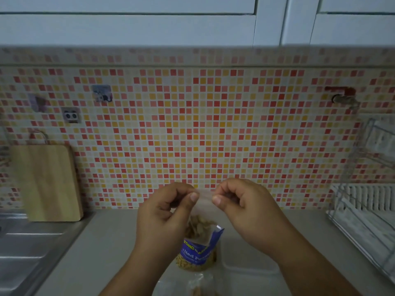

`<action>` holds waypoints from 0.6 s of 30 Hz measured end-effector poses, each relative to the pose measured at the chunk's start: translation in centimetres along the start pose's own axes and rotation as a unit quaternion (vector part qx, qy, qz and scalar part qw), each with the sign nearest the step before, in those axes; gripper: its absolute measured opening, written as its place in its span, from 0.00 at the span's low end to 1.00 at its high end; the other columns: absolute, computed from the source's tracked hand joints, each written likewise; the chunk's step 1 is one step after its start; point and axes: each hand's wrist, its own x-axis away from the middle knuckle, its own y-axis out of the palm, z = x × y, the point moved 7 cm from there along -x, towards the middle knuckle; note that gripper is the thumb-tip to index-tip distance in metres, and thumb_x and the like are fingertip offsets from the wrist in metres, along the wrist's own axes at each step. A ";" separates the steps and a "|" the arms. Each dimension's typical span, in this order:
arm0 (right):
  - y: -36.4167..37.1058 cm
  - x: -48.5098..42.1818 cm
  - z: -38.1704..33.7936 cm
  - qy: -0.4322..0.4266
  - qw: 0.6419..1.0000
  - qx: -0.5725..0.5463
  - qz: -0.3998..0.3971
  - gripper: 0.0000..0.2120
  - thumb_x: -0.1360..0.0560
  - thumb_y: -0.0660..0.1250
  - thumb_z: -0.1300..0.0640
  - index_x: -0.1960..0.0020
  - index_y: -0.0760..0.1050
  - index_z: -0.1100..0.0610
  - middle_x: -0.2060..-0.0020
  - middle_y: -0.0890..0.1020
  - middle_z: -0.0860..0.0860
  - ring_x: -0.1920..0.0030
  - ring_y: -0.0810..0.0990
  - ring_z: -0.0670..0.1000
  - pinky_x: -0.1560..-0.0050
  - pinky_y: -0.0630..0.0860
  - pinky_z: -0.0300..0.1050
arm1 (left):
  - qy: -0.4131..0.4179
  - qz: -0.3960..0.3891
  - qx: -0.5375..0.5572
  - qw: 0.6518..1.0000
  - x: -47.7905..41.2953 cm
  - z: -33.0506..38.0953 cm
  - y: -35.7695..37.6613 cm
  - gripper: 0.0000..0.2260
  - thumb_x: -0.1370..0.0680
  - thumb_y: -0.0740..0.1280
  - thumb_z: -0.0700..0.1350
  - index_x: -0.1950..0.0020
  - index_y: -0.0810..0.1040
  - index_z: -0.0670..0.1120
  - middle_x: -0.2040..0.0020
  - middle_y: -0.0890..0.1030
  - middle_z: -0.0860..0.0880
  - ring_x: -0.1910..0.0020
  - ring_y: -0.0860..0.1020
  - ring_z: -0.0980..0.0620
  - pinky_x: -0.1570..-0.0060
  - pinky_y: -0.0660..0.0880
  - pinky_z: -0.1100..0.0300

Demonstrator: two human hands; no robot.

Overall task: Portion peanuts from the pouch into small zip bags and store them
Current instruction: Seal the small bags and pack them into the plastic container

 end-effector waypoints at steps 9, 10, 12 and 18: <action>1.3 -0.2 2.6 0.062 0.995 -0.079 -0.003 0.11 0.25 0.68 0.57 0.65 0.75 0.48 0.72 0.76 0.45 0.70 0.72 0.37 0.68 0.70 0.27 | -0.054 -0.003 0.043 0.998 0.4 -2.6 0.0 0.03 0.29 0.69 0.44 0.62 0.81 0.50 0.63 0.82 0.52 0.62 0.79 0.58 0.61 0.75 0.67; 1.3 -0.3 2.7 0.058 0.995 -0.085 0.001 0.09 0.26 0.68 0.57 0.64 0.76 0.48 0.71 0.77 0.43 0.69 0.72 0.38 0.67 0.70 0.28 | -0.056 -0.010 0.039 0.998 0.3 -2.7 0.0 0.04 0.28 0.70 0.43 0.62 0.81 0.50 0.63 0.82 0.52 0.62 0.79 0.58 0.61 0.75 0.66; 1.6 -0.4 2.8 0.053 0.994 -0.099 -0.013 0.03 0.28 0.70 0.54 0.59 0.78 0.47 0.68 0.78 0.35 0.67 0.72 0.37 0.62 0.69 0.31 | -0.061 -0.023 0.029 0.997 0.2 -2.9 0.1 0.05 0.26 0.70 0.41 0.61 0.81 0.50 0.62 0.82 0.50 0.62 0.79 0.56 0.61 0.76 0.63; 2.1 -0.8 1.9 0.022 0.996 -0.078 -0.024 0.09 0.28 0.71 0.57 0.65 0.77 0.45 0.68 0.80 0.39 0.65 0.76 0.38 0.63 0.71 0.26 | -0.054 -0.047 0.011 0.997 0.3 -3.1 0.6 0.02 0.30 0.68 0.48 0.60 0.80 0.51 0.62 0.81 0.49 0.62 0.79 0.51 0.59 0.76 0.57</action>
